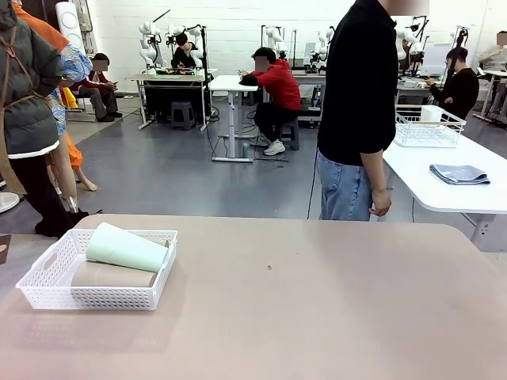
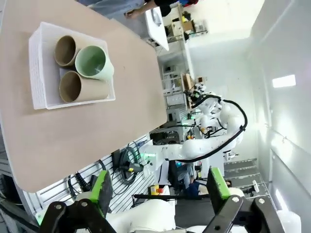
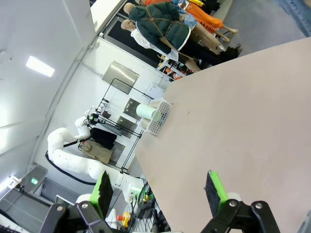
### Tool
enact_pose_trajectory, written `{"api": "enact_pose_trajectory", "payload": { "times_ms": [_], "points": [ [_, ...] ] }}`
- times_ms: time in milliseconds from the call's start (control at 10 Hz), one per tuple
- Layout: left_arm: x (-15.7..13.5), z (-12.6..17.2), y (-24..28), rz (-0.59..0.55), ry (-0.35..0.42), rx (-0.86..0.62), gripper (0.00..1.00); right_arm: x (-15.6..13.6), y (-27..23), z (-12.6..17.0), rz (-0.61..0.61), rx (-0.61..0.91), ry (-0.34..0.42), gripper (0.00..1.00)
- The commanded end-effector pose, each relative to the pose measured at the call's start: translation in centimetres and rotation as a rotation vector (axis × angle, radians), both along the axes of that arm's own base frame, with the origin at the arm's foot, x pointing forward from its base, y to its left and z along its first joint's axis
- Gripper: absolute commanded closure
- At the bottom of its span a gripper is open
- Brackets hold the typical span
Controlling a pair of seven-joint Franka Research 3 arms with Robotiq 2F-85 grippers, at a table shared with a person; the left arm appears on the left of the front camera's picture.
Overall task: Clean and organize the cups into the basket.
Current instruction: Move the Organizing basket back to the left side of the table.
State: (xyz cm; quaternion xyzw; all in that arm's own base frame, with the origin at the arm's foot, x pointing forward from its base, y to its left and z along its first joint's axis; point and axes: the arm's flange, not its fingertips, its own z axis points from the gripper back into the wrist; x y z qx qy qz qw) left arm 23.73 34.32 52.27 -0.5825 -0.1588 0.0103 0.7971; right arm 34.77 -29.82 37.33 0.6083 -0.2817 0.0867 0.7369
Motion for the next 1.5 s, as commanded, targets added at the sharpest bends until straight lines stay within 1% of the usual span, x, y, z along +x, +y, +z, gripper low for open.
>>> {"api": "enact_pose_trajectory", "payload": {
  "times_ms": [0, 100, 1400],
  "points": [
    [0.0, 1.5, 1.2, -0.035, -0.054, 0.018, 0.0, 0.0, 0.0, 0.1, -0.001, 0.001, 0.009, 0.0],
    [0.0, 0.0, 0.0, 0.0, 0.0, 0.0, 0.0, 0.0, 0.0, 0.1, -0.001, 0.001, 0.009, 0.0],
    [0.0, 0.0, 0.0, 0.0, 0.0, 0.0, 0.0, 0.0, 0.0, 0.1, -0.001, 0.001, 0.009, 0.0]
  ]
}}
